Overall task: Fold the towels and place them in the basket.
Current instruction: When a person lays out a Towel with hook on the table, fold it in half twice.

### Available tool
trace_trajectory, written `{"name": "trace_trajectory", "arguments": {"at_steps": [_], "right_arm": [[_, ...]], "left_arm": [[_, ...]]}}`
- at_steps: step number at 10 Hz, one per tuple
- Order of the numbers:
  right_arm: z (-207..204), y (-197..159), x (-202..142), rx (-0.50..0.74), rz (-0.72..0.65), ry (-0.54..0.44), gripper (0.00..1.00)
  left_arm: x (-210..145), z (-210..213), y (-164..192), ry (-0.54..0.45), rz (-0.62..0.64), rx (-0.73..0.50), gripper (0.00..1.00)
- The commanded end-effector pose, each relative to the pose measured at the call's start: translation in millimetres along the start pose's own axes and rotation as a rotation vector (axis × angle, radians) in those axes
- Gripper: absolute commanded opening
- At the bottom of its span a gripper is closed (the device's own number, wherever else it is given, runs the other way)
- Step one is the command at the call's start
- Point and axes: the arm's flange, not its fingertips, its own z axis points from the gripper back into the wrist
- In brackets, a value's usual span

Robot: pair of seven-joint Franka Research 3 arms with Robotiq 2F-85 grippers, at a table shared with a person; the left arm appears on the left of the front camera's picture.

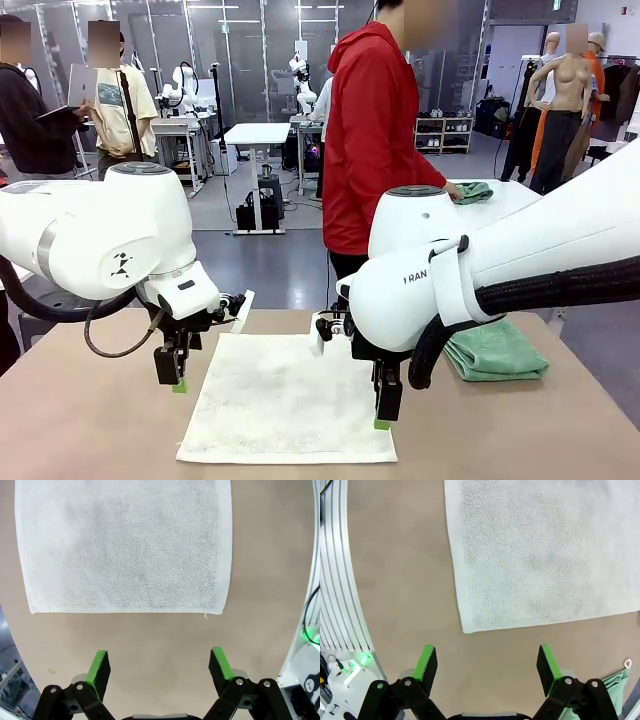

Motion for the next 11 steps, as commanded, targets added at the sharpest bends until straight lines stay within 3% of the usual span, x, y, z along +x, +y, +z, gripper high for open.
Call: {"name": "trace_trajectory", "arguments": {"at_steps": [1, 7, 11], "right_arm": [[1, -1, -1, 0.007, 0.001, -0.012, 1.00], [-14, 20, -7, -0.047, -0.005, 0.020, 1.00], [-29, 36, -19, -0.016, -0.004, 0.023, 1.00]], "left_arm": [[0, 1, 0, 0.001, -0.007, -0.001, 1.00], [6, -40, -55, 0.003, -0.021, 0.058, 1.00], [10, -60, -79, -0.007, 0.021, 0.074, 1.00]]}}
